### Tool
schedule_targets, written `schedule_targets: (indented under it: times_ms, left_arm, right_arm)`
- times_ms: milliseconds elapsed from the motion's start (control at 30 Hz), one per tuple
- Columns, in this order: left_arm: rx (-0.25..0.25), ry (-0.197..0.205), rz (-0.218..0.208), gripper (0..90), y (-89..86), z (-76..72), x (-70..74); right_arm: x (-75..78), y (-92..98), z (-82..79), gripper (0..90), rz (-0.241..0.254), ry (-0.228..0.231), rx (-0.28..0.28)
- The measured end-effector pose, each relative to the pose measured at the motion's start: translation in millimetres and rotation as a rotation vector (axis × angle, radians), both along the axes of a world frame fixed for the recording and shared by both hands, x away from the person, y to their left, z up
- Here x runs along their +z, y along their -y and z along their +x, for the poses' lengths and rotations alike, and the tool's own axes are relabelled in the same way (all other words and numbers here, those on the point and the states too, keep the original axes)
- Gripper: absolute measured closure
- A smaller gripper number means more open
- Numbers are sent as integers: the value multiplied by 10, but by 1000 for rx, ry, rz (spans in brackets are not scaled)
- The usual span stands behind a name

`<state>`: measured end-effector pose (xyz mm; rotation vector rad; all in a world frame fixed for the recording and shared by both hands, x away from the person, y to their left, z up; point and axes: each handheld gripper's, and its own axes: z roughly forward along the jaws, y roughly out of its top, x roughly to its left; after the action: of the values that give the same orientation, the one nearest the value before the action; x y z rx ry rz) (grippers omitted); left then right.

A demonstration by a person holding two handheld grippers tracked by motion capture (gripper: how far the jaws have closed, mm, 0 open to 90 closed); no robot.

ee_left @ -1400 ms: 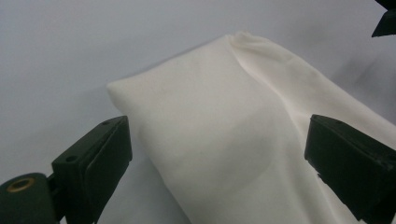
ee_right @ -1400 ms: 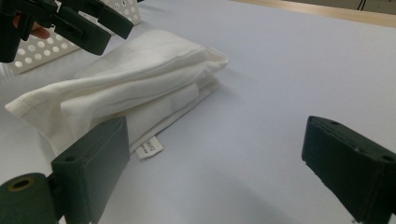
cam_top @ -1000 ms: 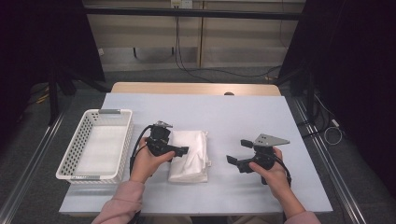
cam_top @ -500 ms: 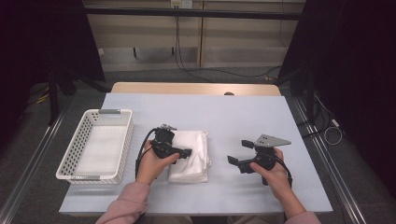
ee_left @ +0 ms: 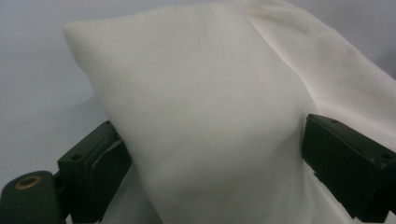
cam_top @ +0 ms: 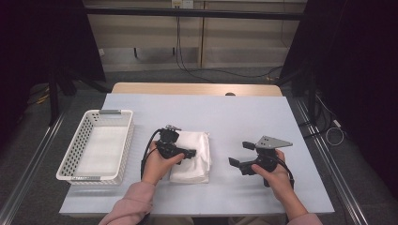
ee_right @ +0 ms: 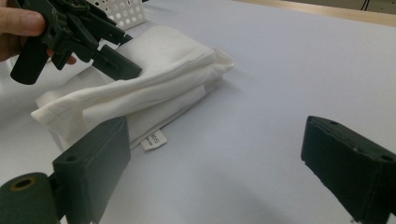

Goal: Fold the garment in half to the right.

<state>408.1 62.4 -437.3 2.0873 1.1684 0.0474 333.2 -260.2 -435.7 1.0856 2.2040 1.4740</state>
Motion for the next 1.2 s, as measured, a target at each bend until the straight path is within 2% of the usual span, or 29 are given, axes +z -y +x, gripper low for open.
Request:
schedule_targets:
  times_ms: [67,133,233,300,333,367,433,467,533,633,700,767,933,967,1000,1067,1167,1200]
  left_arm:
    - [4,1,1,109,-18,-4,2]
    - [-6,-26,-14,146,-25,-20,-15]
    - [-3,-34,7,193,40,-34,-57]
    - [3,-27,12,211,77,-46,-54]
    - [26,-31,11,223,108,-68,-60]
    - [11,-13,27,234,101,-59,-62]
    - [24,-1,49,263,118,-67,-52]
    - [19,9,67,307,125,-74,-55]
    - [33,13,67,357,135,-79,-48]
    - [42,-1,74,441,161,-85,-33]
    - [40,-20,57,569,186,-89,-27]
    - [38,-34,63,613,202,-94,-8]
    - [38,-33,64,640,201,-89,19]
    - [33,-46,69,643,184,-70,45]
    - [34,-49,54,644,178,-64,62]
    - [27,-73,36,646,134,-42,126]
    - [24,-72,40,647,67,-19,269]
    - [24,-72,40,647,67,-19,269]
  right_arm:
    - [-3,-2,-1,85,-5,-1,-1]
    - [-4,-6,-1,85,-4,-1,3]
    - [-2,-7,-2,88,-3,1,2]
    - [-1,-6,0,89,-4,9,5]
    - [0,-4,1,89,-2,10,6]
    - [1,-1,0,90,-7,8,0]
    - [-1,0,4,91,3,7,0]
    - [-1,4,6,93,2,9,-2]
    - [2,7,5,93,3,9,-2]
    - [7,10,4,96,4,11,-6]
    - [4,10,5,96,3,9,-7]
    - [1,11,6,96,1,9,-6]
    - [7,18,2,95,6,11,-11]
    - [4,23,2,94,5,11,-11]
    - [3,28,5,94,2,14,-9]
    - [11,32,0,92,8,13,-14]
    - [18,39,3,91,13,14,-18]
    - [20,40,6,91,17,16,-22]
